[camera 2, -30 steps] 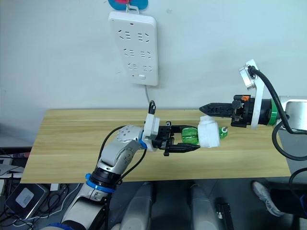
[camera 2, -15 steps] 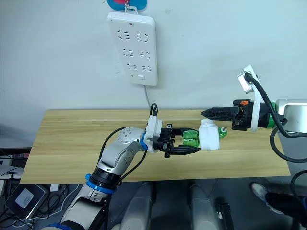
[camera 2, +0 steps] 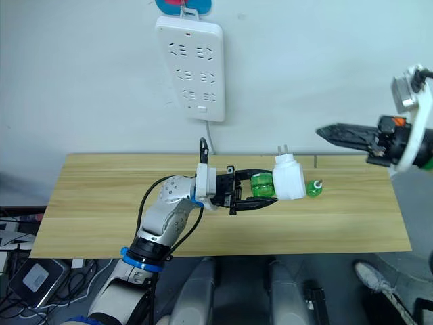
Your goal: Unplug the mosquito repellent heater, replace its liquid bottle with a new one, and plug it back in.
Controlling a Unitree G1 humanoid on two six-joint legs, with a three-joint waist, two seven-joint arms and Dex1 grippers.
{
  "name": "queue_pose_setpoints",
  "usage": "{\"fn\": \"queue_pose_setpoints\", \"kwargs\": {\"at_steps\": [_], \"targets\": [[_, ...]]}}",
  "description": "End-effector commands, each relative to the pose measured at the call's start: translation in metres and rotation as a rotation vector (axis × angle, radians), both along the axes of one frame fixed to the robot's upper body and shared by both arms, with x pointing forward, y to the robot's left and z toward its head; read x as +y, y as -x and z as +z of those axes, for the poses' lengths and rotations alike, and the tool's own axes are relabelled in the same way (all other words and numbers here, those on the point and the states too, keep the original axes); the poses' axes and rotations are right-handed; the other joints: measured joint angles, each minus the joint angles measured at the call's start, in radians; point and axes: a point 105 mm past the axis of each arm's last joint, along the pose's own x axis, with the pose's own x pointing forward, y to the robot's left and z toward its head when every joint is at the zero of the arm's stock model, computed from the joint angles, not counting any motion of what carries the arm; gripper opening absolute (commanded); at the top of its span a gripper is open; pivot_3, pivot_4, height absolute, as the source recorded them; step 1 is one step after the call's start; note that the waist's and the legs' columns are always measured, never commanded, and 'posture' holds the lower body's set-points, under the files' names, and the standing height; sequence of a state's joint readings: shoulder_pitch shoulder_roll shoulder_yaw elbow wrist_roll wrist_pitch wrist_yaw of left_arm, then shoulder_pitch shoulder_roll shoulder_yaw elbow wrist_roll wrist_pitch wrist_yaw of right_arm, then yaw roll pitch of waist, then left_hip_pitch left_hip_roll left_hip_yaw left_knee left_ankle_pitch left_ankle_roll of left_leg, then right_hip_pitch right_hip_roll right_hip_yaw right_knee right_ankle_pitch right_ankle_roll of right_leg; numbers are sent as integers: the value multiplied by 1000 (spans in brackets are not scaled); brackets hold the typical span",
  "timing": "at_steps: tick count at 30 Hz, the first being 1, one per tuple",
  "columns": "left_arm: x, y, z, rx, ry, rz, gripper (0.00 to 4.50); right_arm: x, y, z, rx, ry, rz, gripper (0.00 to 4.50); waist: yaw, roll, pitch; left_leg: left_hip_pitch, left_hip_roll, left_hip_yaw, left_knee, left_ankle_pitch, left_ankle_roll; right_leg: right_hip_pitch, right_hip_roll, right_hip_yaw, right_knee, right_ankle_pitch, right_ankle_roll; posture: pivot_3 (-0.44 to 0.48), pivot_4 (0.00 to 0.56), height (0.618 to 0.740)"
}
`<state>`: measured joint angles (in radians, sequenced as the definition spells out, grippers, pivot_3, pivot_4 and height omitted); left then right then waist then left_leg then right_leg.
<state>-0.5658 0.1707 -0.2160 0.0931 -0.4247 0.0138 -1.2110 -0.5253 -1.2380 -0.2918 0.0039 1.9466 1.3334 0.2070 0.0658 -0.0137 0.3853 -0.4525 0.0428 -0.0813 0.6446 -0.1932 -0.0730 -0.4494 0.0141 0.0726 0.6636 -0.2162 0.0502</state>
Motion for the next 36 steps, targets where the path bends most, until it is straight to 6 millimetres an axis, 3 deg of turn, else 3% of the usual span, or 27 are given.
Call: {"fn": "queue_pose_setpoints", "kwargs": {"at_steps": [1, 4, 29, 32, 35, 36], "targets": [[-3, 4, 7, -37, 27, -19, 2263, 9, 26, -1, -17, 35, 107, 3524, -1, 0, 0, 0, 0, 0, 0, 0, 0, 0, 0, 0, 1, 0, 0, 138, 305, 740], [-5, 3, 11, -39, 25, -33, 2263, 13, 30, -10, -15, 42, 125, 4486, -13, 1, -1, 1, 0, 0, 1, 0, 0, 0, 0, 0, 1, 0, 0, 137, 306, 740], [-12, 17, 13, -10, -2, -110, 2263, 48, 28, -25, -5, -2, 237, 4486, -37, 1, -1, 1, 0, 0, 1, 5, 7, 0, 1, 1, 0, 2, 5, 158, 316, 740], [-12, 17, 12, -9, -3, -110, 2263, 49, 28, -24, -7, -13, 243, 3963, -37, 1, -1, 1, 0, 0, 1, 5, 7, 0, 1, 1, 0, 2, 5, 161, 316, 740], [-13, 18, 12, -10, -4, -107, 2263, 50, 27, -23, -16, -15, 243, 2999, -38, 1, -1, 1, 0, 0, 1, 5, 7, 0, 1, 1, 0, 2, 5, 162, 314, 740], [-13, 17, 12, -10, -3, -104, 2263, 50, 28, -22, -18, -16, 245, 2971, -38, 1, -1, 1, 0, 0, 1, 5, 7, 0, 1, 1, 1, 2, 5, 162, 314, 740]]}}
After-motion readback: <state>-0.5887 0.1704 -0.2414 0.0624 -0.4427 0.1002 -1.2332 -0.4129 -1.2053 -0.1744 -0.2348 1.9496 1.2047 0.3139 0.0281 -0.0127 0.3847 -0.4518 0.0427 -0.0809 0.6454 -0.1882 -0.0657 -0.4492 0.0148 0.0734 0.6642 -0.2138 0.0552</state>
